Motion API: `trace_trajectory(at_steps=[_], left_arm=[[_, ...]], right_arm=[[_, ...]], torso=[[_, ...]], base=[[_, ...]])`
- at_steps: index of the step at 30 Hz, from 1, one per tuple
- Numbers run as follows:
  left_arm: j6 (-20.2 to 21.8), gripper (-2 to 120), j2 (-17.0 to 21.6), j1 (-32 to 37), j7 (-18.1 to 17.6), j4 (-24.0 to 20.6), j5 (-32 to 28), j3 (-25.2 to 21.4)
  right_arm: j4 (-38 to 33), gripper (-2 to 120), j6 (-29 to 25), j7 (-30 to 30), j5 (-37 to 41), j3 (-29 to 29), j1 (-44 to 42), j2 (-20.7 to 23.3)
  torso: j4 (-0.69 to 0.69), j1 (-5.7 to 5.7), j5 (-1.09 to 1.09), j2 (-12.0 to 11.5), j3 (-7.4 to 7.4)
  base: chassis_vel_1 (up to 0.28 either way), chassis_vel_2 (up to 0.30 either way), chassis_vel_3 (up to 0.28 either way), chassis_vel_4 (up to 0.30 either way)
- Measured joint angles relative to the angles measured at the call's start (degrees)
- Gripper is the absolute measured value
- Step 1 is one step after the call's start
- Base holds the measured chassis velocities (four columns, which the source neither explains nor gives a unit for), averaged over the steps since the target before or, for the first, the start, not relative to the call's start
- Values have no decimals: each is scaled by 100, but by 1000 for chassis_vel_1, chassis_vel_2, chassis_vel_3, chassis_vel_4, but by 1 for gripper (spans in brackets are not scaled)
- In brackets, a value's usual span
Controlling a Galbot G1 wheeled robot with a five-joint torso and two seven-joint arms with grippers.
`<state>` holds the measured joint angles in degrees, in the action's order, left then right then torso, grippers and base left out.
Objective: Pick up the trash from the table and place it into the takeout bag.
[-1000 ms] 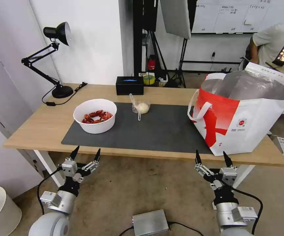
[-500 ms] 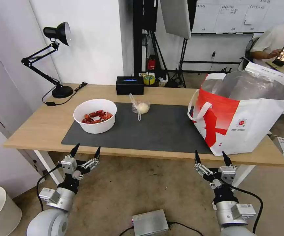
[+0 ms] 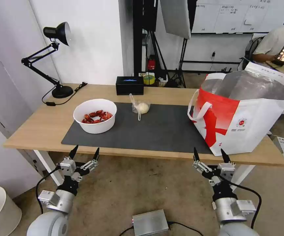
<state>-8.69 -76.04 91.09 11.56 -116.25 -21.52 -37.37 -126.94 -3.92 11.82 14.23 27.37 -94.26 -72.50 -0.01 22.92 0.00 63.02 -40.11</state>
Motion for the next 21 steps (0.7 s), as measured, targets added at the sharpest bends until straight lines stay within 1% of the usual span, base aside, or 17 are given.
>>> trace_trajectory(at_steps=[3,5,7,8,11,12,16,17,21], left_arm=[[-25,100,-93,76,0,-52,90,-41],[-31,100,-121,88,0,-59,114,-46],[-42,100,-241,118,0,-96,209,-62],[-42,100,-241,118,0,-96,209,-62],[-43,100,-335,129,-13,-136,316,-63],[-43,100,-335,129,-13,-136,316,-63],[-42,100,-365,135,-32,-161,343,-140],[-42,100,-365,135,-32,-161,343,-140],[-40,100,-349,173,-35,-163,341,-263]], right_arm=[[87,100,241,131,319,-192,447,242],[122,100,289,159,377,-254,560,286],[329,100,452,258,535,-598,1075,424],[329,100,452,258,535,-598,1075,424],[656,100,635,341,679,-1034,1611,530],[656,100,635,341,679,-1034,1611,530],[996,100,819,441,843,-1440,2097,605],[996,100,819,441,843,-1440,2097,605],[1357,100,1079,674,1211,-1839,2908,631]], torso=[[1,0,0,0,0],[1,0,1,0,0],[2,0,1,0,0],[2,0,1,0,0],[2,1,1,0,0],[2,1,1,0,0],[0,1,0,0,0],[0,1,0,0,0],[0,1,0,0,0]], base=[[0,0,0,0],[0,0,0,0],[0,0,0,0],[0,0,0,0],[0,0,0,0],[0,0,0,0],[0,0,0,0],[0,0,0,0],[0,0,0,0]])
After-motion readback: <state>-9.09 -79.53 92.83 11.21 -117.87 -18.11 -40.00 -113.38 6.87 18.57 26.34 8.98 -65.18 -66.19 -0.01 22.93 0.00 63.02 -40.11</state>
